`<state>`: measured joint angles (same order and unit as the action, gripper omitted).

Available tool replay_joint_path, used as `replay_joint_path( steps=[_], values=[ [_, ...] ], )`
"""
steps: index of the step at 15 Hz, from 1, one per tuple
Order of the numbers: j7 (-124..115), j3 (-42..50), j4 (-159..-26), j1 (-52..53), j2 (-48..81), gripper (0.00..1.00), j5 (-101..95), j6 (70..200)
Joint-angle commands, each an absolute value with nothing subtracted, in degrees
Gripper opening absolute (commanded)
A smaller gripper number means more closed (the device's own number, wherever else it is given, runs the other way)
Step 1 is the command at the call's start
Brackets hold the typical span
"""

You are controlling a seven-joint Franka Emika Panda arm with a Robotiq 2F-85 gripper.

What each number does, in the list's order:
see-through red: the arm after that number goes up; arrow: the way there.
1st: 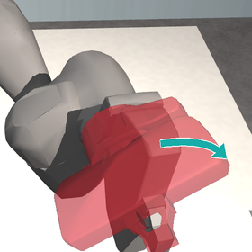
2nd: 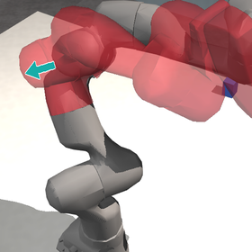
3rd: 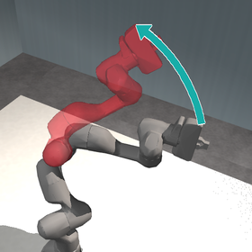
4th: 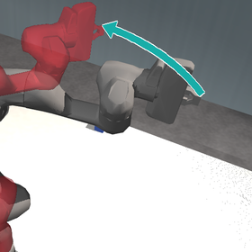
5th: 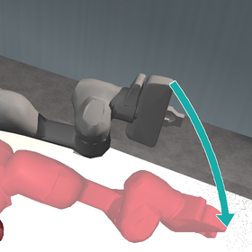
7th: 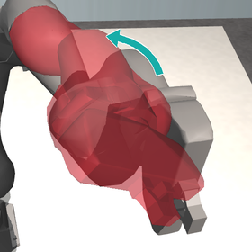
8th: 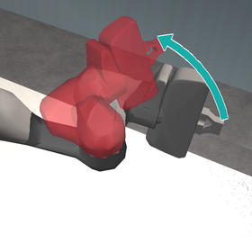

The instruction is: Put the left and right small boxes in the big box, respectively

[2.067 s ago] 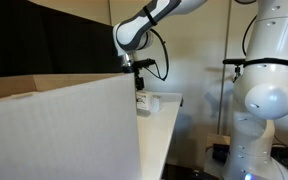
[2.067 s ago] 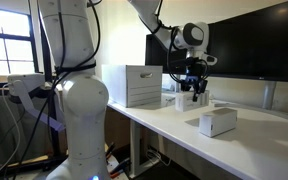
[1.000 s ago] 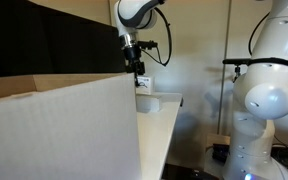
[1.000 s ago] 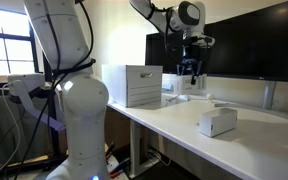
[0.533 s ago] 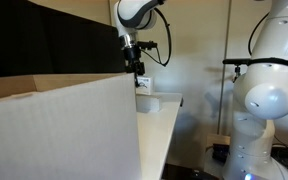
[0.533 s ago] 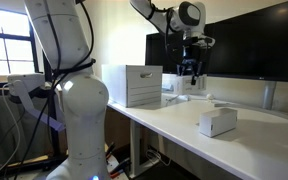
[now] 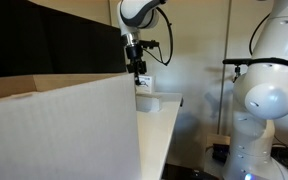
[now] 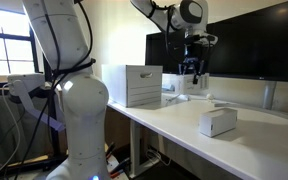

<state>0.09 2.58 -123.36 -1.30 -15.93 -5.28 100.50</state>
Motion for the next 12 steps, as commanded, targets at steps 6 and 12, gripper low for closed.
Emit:
replay_joint_path(
  steps=[6,12],
  values=[
    [3.16,2.42,-123.88,-0.80,-21.94,0.30,-4.02,97.34],
    [-0.37,-1.97,-121.50,2.34,-23.05,0.30,-2.00,97.80]
  ],
)
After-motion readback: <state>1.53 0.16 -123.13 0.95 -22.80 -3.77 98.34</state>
